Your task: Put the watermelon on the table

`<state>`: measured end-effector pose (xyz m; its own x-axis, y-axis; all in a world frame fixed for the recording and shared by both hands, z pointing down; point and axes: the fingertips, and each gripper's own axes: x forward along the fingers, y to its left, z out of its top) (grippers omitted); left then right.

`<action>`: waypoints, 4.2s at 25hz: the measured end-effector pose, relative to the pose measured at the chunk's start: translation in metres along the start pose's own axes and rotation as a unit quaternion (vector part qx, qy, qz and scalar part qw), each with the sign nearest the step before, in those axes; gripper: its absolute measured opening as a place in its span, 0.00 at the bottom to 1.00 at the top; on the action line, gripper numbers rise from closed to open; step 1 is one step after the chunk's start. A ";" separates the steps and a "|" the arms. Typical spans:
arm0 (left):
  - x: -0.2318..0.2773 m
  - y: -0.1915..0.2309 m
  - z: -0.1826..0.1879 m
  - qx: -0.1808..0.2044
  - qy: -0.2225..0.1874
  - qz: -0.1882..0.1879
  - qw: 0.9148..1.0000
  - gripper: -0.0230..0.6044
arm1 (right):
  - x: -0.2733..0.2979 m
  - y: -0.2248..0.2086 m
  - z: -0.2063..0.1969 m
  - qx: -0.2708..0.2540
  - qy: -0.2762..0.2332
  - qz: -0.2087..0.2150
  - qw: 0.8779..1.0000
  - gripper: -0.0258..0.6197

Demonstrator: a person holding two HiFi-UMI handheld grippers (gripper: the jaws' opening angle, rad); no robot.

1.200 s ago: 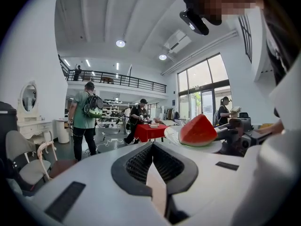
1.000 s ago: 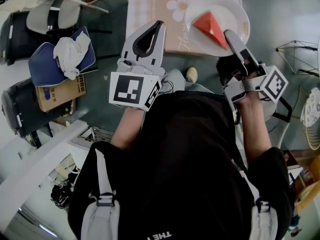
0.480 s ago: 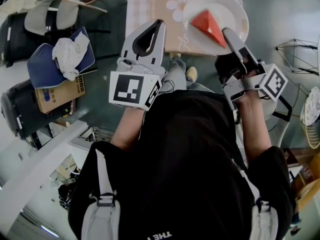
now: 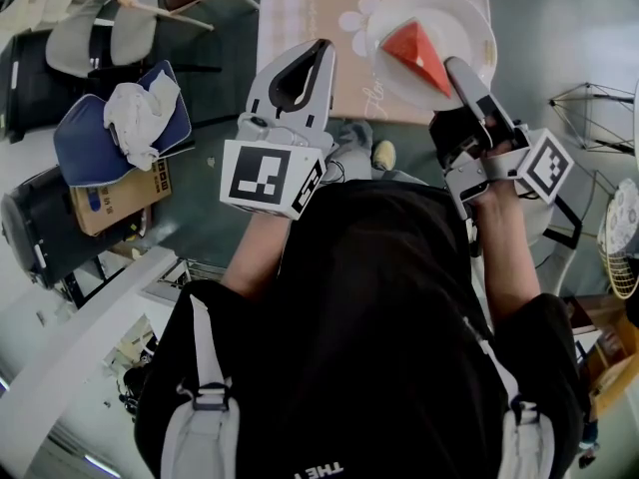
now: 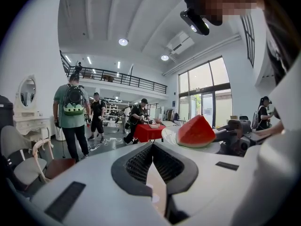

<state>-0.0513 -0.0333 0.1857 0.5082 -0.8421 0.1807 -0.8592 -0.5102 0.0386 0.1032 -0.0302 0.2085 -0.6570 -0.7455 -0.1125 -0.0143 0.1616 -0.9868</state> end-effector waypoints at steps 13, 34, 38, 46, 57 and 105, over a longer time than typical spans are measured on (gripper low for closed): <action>0.059 0.062 0.008 -0.012 0.009 -0.016 1.000 0.05 | 0.074 -0.009 0.032 0.004 -0.014 0.002 1.000 0.08; 0.119 0.109 0.023 -0.018 0.000 -0.063 0.998 0.05 | 0.124 -0.014 0.060 -0.007 -0.052 -0.010 0.999 0.08; 0.123 0.113 0.023 -0.019 0.000 -0.070 0.997 0.05 | 0.125 -0.016 0.059 -0.006 -0.057 -0.015 0.998 0.08; 0.125 0.115 0.020 -0.025 -0.001 -0.087 0.996 0.05 | 0.132 -0.012 0.059 -0.008 -0.067 -0.011 0.998 0.08; 0.134 0.119 0.008 -0.039 0.018 -0.114 0.993 0.05 | 0.139 -0.020 0.063 -0.020 -0.070 -0.026 0.997 0.08; 0.228 0.136 -0.123 -0.063 0.097 -0.109 0.987 0.05 | 0.151 -0.170 0.098 0.016 0.002 -0.064 0.998 0.08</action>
<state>-0.0599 -0.2731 0.3528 0.6707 -0.6599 0.3385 -0.7380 -0.6391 0.2164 0.0804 -0.2332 0.3475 -0.6543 -0.7561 0.0142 -0.0737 0.0451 -0.9963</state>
